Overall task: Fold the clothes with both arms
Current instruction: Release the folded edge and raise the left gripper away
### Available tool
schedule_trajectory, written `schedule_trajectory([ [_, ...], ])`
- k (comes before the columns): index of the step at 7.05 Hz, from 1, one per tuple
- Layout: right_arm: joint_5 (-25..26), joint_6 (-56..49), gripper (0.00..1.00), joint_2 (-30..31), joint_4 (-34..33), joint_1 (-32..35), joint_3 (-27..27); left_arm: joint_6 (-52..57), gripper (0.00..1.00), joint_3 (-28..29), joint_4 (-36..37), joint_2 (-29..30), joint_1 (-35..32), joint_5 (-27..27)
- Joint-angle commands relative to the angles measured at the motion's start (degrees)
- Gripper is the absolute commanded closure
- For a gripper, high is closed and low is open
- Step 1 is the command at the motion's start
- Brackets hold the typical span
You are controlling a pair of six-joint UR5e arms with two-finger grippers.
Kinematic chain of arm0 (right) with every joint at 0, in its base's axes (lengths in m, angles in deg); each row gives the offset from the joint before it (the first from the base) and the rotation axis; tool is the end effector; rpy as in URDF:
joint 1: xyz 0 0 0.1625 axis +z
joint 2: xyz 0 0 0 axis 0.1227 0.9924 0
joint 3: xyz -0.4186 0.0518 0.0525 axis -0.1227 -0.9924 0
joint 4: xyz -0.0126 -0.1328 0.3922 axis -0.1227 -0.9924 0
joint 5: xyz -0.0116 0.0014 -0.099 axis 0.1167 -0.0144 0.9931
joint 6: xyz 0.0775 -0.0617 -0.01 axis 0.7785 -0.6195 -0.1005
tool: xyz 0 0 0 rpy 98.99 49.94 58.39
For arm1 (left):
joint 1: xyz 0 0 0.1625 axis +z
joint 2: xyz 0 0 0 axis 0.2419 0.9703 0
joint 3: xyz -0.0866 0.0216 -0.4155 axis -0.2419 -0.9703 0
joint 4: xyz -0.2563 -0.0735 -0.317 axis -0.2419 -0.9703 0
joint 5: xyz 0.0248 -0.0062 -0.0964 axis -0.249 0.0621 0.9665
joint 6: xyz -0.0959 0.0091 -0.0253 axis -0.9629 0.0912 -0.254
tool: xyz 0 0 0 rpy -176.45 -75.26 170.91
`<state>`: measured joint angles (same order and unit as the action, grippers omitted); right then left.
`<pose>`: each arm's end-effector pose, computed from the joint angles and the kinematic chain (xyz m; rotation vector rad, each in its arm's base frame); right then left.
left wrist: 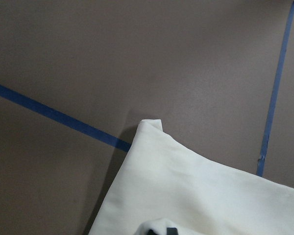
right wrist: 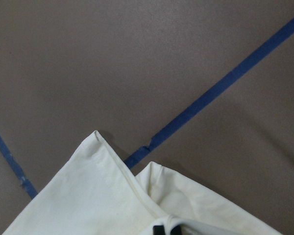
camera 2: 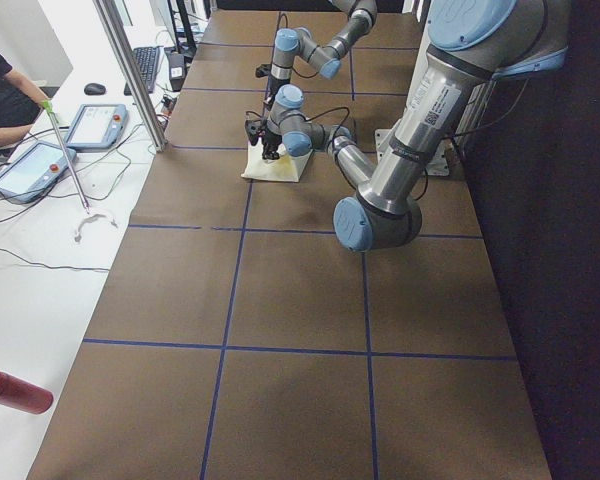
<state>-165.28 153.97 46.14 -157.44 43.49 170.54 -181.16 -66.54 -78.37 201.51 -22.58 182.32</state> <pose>-0.5147 -0.5105 0.2690 -0.1241 -0.9254 0.7429 0.4885 -0.5057 0.2553 0.1564 1.0860 -0.5125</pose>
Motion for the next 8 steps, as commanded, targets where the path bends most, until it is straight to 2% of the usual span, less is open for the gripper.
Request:
schedule_trajectory([
  [1, -0.04, -0.06, 1.0, 0.2, 0.0, -0.05, -0.33, 3.38, 0.53, -4.31, -3.85, -4.51, -0.86, 0.45],
  [2, -0.13, -0.06, 1.0, 0.2, 0.0, -0.05, -0.42, 3.65, 0.67, -6.52, -4.3, -7.59, -0.86, 0.88],
  [3, -0.22, -0.06, 1.0, 0.12, 0.0, -0.05, -0.42, 3.83, 1.0, -6.11, -9.87, -10.14, -0.86, 1.15],
  [4, -0.22, -0.06, 1.0, 0.12, 0.0, -0.05, -0.42, 3.74, 1.0, -4.45, -17.32, -12.08, -0.68, 1.15],
  [6, -0.22, -0.06, 1.0, 0.2, 0.0, 0.04, -0.42, 3.56, 1.0, 3.26, -27.8, -10.79, -0.24, 1.15],
  [8, -0.22, -0.06, 1.0, 0.12, 0.0, -0.05, -0.42, 3.65, 1.0, 6.01, -32.32, -10.0, 1.06, 1.24],
])
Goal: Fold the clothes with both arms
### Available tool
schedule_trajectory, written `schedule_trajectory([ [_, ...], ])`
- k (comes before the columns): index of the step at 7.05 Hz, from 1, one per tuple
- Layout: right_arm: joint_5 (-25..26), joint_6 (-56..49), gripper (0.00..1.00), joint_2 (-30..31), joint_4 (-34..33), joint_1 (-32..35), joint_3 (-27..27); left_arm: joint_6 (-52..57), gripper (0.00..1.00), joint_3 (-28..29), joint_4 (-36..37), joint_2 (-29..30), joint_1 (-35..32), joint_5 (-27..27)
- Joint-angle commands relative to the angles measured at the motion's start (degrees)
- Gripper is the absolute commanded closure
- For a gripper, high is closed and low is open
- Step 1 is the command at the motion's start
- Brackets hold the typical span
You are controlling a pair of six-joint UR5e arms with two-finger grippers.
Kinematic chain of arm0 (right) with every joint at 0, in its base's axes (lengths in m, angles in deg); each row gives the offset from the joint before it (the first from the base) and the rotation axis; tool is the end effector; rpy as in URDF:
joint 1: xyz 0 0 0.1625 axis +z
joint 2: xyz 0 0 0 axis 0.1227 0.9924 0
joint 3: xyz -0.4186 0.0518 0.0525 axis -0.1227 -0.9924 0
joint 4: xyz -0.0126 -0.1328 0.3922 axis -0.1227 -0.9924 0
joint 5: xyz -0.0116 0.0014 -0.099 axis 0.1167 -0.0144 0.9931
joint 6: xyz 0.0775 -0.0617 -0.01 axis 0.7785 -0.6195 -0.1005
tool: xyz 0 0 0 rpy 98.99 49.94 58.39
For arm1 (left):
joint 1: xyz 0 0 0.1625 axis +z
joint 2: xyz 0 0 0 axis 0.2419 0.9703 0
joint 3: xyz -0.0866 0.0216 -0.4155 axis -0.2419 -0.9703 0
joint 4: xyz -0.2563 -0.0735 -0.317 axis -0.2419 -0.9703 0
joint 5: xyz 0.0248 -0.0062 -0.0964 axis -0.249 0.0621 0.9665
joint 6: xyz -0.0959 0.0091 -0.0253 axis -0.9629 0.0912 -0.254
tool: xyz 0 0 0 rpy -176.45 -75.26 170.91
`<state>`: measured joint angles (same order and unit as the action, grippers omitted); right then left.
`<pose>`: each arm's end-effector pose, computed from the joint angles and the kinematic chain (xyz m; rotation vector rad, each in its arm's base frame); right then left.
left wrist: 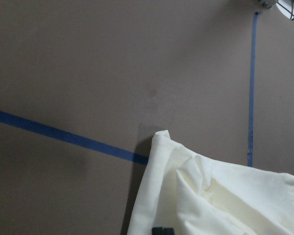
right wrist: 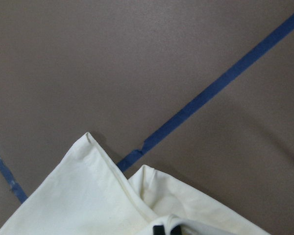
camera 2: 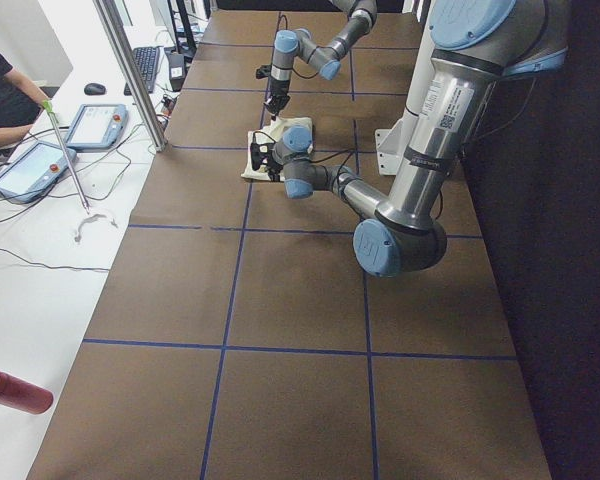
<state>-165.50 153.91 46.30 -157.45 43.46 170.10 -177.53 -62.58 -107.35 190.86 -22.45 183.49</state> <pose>-0.5163 -0.5107 0.2745 -0.1298 -0.9152 0.7427 0.4593 -0.4797 0.3497 0.2622 1.3146 -0.3847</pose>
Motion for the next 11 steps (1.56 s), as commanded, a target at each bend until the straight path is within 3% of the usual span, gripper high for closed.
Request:
schedule_trajectory([
  [1, 0.0, 0.0, 1.0, -0.04, 0.0, -0.02, 0.01, -0.06, 1.0, 3.28, -6.49, 0.74, 1.64, 3.47],
  [3, 0.0, 0.0, 1.0, -0.13, 0.0, -0.02, 0.01, 0.02, 1.0, 7.93, -8.98, 3.45, 3.48, 4.82],
  [7, 0.09, 0.09, 1.0, -0.22, 0.0, -0.02, 0.01, 6.7, 1.0, 9.97, -17.05, 2.59, 2.7, 26.48],
  [9, 0.09, 0.18, 1.0, -0.3, 0.0, -0.11, 0.01, 6.79, 1.0, 13.38, -23.88, 2.59, 2.7, 32.21],
  [11, 0.09, 0.09, 1.0, -0.22, 0.0, -0.11, 0.01, 6.36, 1.0, 15.42, -29.63, 2.24, 2.26, 34.52],
])
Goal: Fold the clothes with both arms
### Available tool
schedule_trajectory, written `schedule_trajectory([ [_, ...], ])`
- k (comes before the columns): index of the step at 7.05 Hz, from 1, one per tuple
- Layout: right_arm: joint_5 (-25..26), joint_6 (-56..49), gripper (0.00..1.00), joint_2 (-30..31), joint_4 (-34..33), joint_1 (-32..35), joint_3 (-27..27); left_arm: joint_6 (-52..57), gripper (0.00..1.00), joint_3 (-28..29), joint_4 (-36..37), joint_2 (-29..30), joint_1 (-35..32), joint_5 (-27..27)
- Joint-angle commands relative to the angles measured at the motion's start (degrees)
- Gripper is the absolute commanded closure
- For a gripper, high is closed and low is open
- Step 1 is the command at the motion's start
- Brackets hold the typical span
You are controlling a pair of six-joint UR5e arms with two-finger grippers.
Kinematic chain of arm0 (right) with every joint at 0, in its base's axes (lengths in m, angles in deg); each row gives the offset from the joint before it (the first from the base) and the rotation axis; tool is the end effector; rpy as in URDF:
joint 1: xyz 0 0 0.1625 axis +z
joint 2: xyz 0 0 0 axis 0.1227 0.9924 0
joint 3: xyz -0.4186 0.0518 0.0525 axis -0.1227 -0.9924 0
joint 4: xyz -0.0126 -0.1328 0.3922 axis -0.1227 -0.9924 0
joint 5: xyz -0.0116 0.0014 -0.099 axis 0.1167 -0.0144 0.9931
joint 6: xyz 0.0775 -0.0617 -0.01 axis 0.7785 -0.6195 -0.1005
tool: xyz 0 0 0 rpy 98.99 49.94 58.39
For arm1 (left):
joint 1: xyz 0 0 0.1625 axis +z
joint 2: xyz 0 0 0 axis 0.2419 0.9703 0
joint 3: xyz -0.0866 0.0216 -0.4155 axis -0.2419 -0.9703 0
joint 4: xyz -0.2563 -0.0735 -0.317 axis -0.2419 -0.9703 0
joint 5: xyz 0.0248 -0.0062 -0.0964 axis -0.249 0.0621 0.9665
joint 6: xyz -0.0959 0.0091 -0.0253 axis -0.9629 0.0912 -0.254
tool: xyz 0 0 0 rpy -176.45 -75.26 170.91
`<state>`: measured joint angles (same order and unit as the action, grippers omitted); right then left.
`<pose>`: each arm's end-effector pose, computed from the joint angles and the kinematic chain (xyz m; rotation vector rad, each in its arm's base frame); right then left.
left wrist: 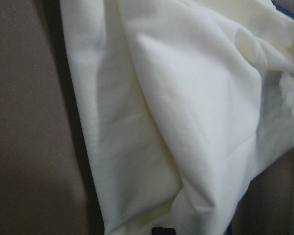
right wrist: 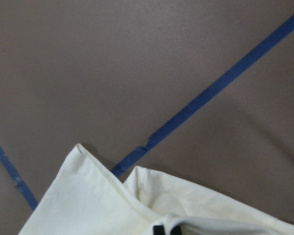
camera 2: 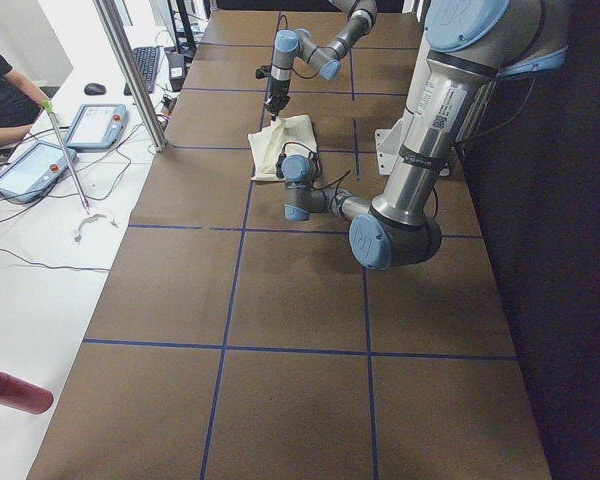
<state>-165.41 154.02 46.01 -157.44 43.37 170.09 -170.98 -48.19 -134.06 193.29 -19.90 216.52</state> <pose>-0.5175 -0.5104 0.2710 -0.1288 -0.9198 0.7423 0.4965 -0.4097 0.3943 -0.0374 1.5848 0.2617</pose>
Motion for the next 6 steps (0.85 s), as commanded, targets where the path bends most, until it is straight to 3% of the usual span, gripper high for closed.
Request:
schedule_trajectory([
  [1, 0.0, 0.07, 1.0, -0.02, 0.0, -0.02, 0.02, -0.37, 1.0, 1.03, -5.72, -1.33, -1.95, 4.8],
  [3, 0.0, 0.07, 1.0, -0.02, 0.0, -0.02, 0.11, -7.72, 1.0, 0.51, -6.72, 0.14, -4.59, 3.97],
  [6, 0.0, -0.02, 1.0, -0.02, 0.09, -0.02, 0.02, -16.71, 1.0, -0.2, -2.44, 6.12, -5.39, -4.89],
])
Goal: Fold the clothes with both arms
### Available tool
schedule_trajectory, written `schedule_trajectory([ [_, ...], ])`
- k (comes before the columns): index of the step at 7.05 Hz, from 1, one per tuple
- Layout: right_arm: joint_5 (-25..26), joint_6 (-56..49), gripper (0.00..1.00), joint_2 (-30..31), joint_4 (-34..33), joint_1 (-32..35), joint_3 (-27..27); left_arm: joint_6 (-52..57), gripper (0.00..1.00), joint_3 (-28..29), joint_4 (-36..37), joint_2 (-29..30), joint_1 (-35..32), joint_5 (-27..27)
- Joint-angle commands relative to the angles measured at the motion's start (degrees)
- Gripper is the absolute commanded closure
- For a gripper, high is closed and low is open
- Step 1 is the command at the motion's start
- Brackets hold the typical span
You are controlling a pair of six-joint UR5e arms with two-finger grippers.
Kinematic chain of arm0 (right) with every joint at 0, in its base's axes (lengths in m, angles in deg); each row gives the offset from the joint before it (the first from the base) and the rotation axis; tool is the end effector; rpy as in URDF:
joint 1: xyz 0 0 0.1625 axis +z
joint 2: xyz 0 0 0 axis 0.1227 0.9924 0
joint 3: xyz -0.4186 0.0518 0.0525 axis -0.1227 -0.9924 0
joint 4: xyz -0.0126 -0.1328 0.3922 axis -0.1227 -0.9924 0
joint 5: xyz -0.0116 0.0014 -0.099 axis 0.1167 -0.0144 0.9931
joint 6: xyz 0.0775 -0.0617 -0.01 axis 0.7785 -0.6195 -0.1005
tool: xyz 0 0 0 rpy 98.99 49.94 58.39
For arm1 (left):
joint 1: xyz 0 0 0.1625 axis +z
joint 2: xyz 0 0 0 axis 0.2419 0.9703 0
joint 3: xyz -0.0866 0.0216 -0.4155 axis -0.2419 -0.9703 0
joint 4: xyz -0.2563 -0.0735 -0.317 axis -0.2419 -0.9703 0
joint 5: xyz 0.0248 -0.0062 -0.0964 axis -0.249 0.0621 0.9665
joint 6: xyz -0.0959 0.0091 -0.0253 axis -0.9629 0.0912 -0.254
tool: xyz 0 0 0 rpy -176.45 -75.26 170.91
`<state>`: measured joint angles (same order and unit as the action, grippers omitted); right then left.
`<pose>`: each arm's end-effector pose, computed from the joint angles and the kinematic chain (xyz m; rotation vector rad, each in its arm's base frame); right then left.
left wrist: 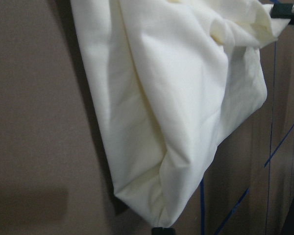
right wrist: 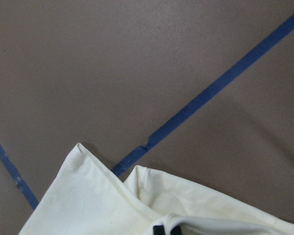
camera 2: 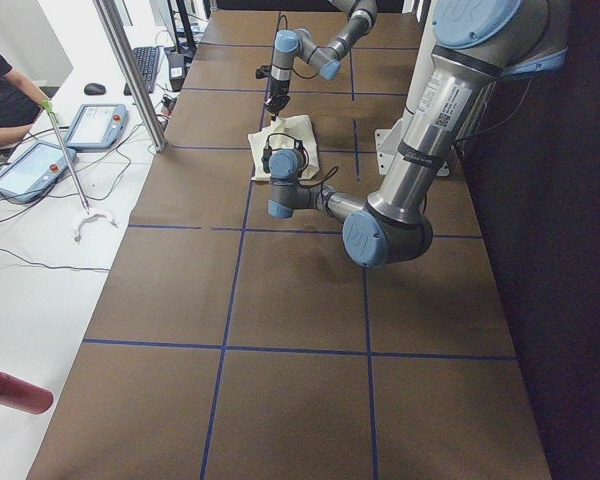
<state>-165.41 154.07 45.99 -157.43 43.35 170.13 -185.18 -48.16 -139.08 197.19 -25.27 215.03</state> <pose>-0.5176 -0.5101 0.2704 -0.1291 -0.9210 0.7424 0.4600 -0.4600 0.3450 -0.0638 1.6912 0.0605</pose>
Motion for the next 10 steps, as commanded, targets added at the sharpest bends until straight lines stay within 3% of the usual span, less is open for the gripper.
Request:
schedule_trajectory([
  [1, 0.0, -0.07, 1.0, 0.0, -0.02, -0.09, -0.02, -2.35, 1.0, 0.03, 4.7, 2.76, 1.29, -7.51],
  [3, 0.0, -0.07, 1.0, 0.09, -0.02, -0.18, -0.02, -2.18, 1.0, -0.05, 7.61, 2.85, 6.21, -14.11],
  [7, -0.09, -0.16, 1.0, 0.26, -0.02, -0.18, -0.02, 1.05, 1.0, -0.06, 7.54, -0.57, 6.84, -14.23],
  [10, 0.0, -0.16, 1.0, 0.26, 0.07, -0.18, -0.02, 1.95, 1.0, -3.21, 7.62, -4.87, 5.87, -14.06],
])
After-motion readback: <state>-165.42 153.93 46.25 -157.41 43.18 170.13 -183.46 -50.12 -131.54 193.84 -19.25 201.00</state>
